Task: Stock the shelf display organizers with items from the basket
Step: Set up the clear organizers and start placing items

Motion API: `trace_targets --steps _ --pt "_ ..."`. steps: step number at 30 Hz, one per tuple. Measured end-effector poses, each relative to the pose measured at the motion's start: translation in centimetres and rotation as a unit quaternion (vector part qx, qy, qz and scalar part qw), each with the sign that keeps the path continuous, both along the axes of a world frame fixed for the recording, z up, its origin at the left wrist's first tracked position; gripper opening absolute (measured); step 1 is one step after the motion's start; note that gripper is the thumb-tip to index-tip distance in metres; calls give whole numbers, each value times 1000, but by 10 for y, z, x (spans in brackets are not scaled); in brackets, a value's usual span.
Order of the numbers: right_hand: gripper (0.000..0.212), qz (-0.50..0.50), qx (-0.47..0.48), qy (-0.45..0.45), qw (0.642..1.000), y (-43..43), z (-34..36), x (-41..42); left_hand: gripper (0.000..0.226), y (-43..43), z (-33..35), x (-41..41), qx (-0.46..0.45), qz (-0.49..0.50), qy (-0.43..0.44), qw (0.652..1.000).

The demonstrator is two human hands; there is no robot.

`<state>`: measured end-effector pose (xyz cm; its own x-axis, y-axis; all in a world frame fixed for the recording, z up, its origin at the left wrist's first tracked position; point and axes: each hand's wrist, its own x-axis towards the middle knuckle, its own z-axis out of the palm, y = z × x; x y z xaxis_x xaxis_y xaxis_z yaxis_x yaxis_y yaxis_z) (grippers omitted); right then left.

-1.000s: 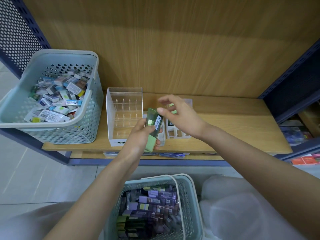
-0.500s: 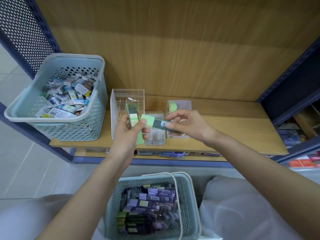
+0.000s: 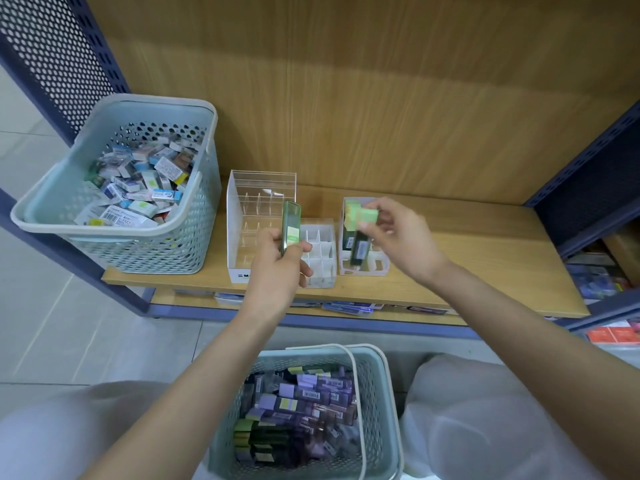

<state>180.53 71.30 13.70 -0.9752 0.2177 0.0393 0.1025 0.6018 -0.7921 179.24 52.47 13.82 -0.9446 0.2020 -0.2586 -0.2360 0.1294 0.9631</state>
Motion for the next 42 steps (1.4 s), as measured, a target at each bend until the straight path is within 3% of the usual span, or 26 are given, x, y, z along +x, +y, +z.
trace_targets --steps 6,10,12,20,26,36,39,42 --pt "9 -61 75 9 995 29 -17 -32 17 1 -6 -4 -3 1 4 1000" --pt "14 -38 113 -34 992 32 -37 -46 7 1 -13 -9 -22 1 7 1000" --pt "14 -26 136 -50 989 33 -50 -50 17 2 -15 -11 -35 3 10 999" --pt "15 -6 236 -59 970 39 -80 -54 17 10 -13 -9 -20 -18 35 999" --pt "21 19 240 -21 970 36 -79 -54 17 10 -16 -9 -39 -27 25 999" --pt "31 20 275 -42 960 28 -67 -45 15 5 -14 -7 -82 -36 21 996" --pt "27 32 210 23 977 13 -44 -38 17 5 -12 -8 -121 -47 66 989" --pt "22 127 82 30 988 -6 -18 -19 24 6 -9 -8 -167 -75 134 974"
